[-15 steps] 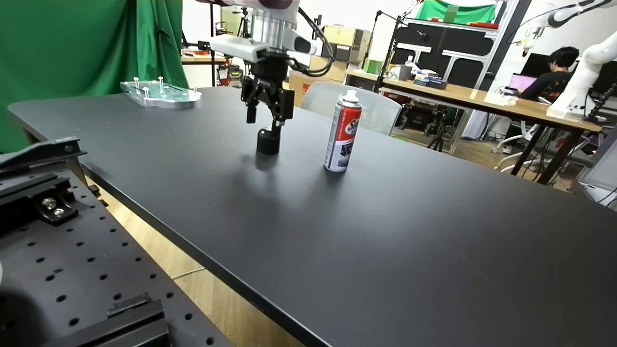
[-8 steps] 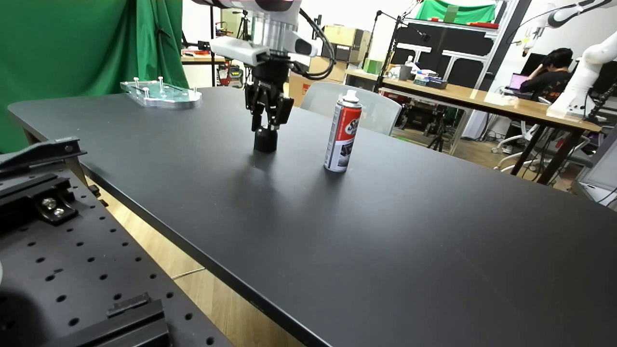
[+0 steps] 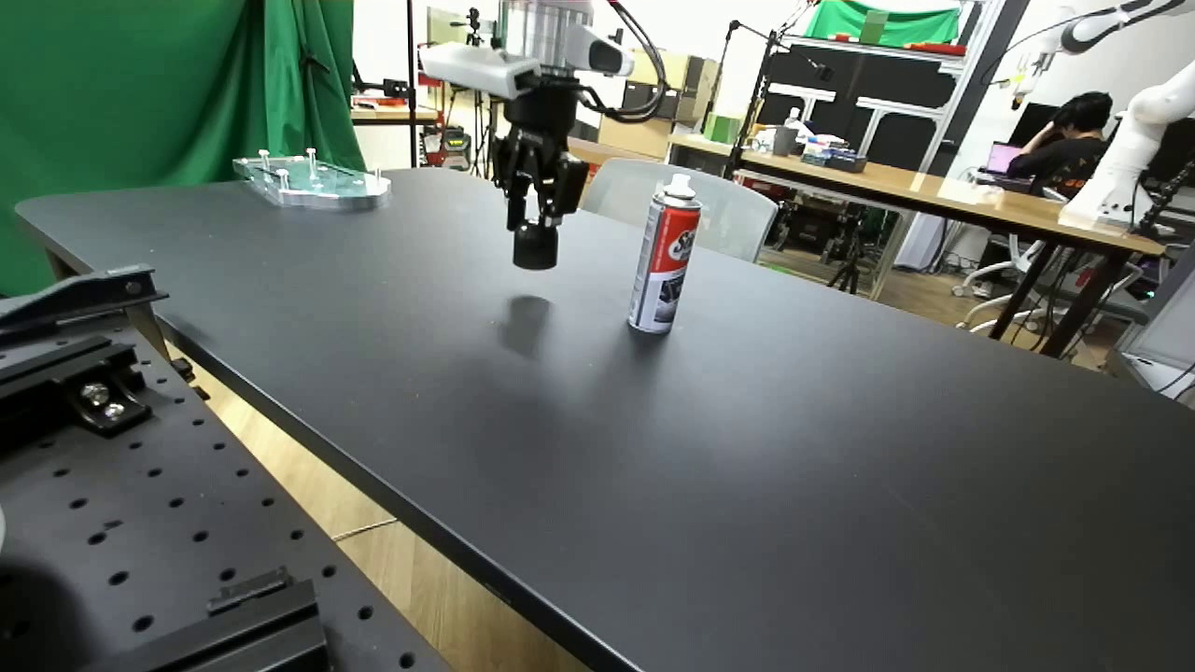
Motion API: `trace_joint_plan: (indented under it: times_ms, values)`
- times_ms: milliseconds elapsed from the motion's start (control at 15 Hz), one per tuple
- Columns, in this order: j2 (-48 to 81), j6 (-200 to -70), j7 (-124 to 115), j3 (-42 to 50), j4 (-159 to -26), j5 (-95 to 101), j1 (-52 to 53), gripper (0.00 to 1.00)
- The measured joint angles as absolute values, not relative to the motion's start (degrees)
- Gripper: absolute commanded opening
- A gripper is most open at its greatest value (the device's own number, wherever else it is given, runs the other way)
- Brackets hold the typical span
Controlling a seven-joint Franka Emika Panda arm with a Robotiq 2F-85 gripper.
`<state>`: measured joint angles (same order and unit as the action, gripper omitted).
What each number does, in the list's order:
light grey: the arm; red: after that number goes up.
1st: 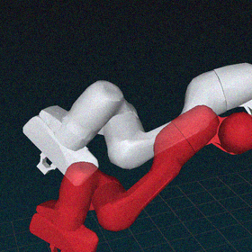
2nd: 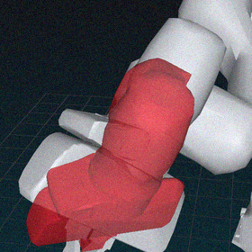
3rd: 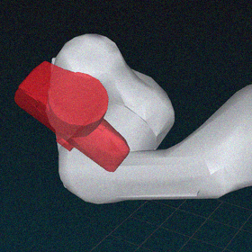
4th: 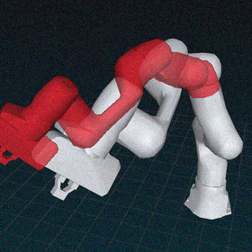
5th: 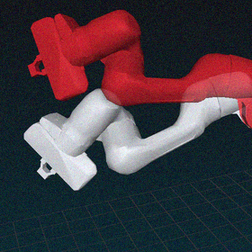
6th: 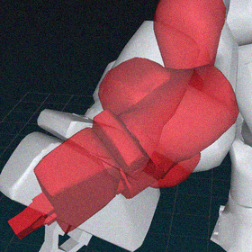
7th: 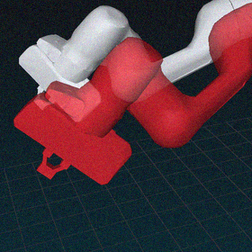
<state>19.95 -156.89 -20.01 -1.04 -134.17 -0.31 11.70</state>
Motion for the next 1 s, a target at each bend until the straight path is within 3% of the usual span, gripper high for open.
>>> trace_joint_plan:
  times_ms: [1000]
  values:
    - [-0.68,-143.73,-18.92,1.24,-134.25,2.36,4.17,0.31]
